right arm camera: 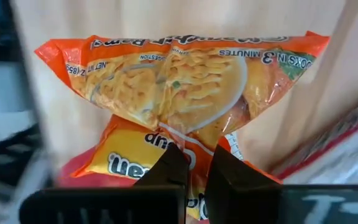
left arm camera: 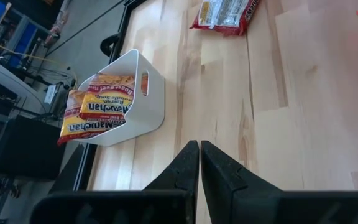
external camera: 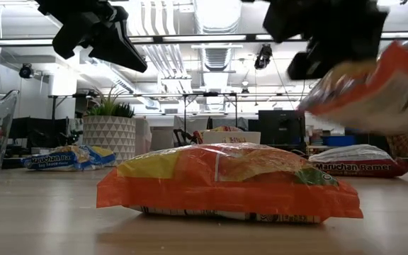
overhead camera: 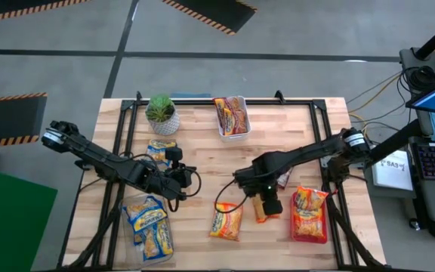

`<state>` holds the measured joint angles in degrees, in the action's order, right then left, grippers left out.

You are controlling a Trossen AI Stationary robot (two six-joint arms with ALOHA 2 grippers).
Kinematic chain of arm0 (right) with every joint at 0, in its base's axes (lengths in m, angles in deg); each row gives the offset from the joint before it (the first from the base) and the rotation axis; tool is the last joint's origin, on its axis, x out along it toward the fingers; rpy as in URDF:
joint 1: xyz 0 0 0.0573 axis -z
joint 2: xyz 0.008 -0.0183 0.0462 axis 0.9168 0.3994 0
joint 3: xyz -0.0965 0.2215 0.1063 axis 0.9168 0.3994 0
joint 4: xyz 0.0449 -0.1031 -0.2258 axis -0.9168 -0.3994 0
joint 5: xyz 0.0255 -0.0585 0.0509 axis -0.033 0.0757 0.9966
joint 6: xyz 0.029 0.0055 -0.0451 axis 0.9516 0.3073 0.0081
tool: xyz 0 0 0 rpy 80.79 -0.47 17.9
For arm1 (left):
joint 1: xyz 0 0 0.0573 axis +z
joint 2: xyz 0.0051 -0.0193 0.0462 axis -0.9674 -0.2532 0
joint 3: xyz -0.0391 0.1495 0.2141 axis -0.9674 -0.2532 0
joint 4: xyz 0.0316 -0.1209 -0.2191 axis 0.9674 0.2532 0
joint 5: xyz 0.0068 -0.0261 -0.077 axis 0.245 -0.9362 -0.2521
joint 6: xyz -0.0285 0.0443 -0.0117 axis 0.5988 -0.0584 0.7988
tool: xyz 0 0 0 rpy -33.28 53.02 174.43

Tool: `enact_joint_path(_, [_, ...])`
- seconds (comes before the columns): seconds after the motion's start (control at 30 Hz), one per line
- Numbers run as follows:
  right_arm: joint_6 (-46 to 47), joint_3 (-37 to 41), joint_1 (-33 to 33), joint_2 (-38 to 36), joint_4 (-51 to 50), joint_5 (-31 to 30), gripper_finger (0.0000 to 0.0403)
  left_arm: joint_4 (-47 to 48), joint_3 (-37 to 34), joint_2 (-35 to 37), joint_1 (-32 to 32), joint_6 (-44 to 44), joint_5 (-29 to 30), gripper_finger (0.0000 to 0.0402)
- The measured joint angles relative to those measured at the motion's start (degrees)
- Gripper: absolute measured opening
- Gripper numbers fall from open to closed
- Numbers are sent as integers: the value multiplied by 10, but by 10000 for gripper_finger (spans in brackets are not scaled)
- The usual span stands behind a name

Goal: Sort Maruchan noodles
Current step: Put the top orange noodle pack into the pink bin

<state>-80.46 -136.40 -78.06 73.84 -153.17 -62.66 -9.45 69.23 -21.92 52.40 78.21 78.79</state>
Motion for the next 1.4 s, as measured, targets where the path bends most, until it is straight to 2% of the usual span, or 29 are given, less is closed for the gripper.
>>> enact_joint_path(0.2, [132, -33, -15, -33, -111, 98, 13, 0, 0, 0, 0, 8, 0, 0])
enact_joint_path(0.37, [220, 5, -75, -90, -135, 99, 13, 0, -4, 0, 0, 9, 0, 0])
enact_joint_path(0.57, [307, 92, -159, -162, -135, 65, 13, 1, -11, 0, 0, 10, 0, 0])
enact_joint_path(0.7, [360, 148, -201, -197, -115, 63, 13, 0, -11, 0, 0, 10, 0, 0])
enact_joint_path(0.93, [386, 210, -217, -222, 2, 62, 13, 0, -11, 0, 0, 11, 0, 0])
enact_joint_path(1.17, [370, 243, -217, -204, 12, 56, 15, 0, -11, 0, 0, 13, 0, 0])
enact_joint_path(1.27, [386, 248, -217, -198, 11, 54, 34, 0, -11, 0, 0, 13, 0, 0])
enact_joint_path(1.4, [401, 244, -217, -198, 9, 51, 81, 0, -11, 0, 0, 13, 0, 0])
